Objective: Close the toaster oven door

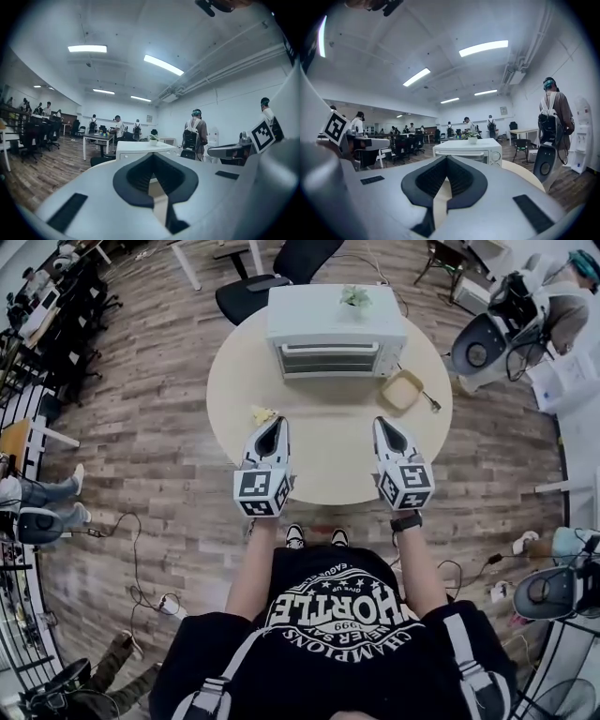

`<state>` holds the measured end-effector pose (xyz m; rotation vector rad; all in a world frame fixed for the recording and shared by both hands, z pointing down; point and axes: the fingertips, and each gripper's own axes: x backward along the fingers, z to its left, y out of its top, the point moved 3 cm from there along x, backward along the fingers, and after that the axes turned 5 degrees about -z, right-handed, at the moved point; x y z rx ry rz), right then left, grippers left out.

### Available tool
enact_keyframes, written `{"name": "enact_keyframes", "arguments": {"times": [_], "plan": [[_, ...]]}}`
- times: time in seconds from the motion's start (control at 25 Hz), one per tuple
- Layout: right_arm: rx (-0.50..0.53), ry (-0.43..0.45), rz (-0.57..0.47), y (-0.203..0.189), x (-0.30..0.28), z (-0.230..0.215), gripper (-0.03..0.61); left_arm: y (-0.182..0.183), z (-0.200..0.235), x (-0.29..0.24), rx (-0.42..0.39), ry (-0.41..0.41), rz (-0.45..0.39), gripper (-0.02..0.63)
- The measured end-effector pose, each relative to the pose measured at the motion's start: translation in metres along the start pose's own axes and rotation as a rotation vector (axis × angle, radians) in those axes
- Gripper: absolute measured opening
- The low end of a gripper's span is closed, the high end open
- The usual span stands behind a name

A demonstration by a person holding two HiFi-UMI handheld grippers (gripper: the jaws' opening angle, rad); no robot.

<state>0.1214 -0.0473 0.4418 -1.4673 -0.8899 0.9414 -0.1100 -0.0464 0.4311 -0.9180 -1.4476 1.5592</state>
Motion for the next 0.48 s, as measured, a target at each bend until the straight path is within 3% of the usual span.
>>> {"name": "enact_keyframes", "arguments": {"times": [0.28, 0.48], "plan": [[0.007, -0.001, 0.049, -0.013, 0.011, 0.02, 0.02, -0.021, 0.004, 0.011, -0.078, -0.078, 0.061, 0.017], [0.019, 0.118, 0.122, -0.023, -0.005, 0.04, 0.021, -0.052, 0.028, 0.013, -0.098, -0.116, 0.149, 0.017]]}}
